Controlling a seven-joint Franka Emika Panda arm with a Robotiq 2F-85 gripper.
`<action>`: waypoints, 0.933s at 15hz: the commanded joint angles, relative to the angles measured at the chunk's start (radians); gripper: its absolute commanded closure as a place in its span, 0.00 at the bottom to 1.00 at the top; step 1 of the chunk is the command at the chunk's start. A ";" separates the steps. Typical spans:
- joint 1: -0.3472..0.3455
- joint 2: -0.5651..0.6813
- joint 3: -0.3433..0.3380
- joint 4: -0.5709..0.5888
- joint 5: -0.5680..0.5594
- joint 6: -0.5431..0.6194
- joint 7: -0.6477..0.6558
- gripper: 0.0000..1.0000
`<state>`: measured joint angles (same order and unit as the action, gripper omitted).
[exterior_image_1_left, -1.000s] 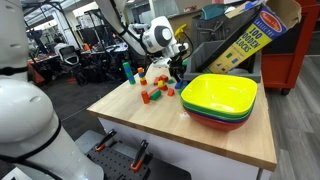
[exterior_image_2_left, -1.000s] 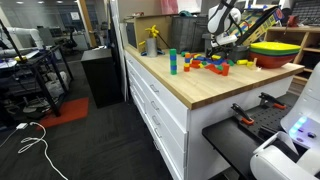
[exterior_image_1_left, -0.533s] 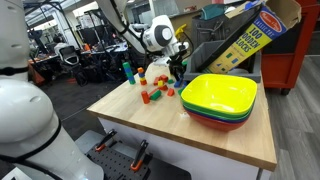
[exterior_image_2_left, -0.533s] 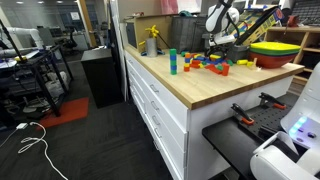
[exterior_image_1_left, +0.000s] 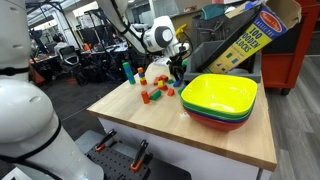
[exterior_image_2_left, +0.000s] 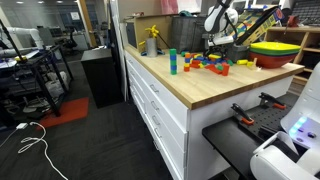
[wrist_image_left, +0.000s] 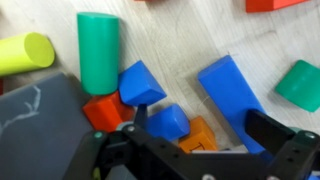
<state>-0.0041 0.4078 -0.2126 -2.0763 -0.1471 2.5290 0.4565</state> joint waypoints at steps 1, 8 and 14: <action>0.018 0.011 -0.037 -0.002 -0.046 0.012 0.028 0.00; 0.033 -0.006 -0.053 0.003 -0.084 -0.003 0.031 0.00; 0.025 -0.035 -0.044 -0.008 -0.068 -0.007 0.014 0.00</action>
<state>0.0209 0.4015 -0.2501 -2.0752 -0.2109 2.5330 0.4618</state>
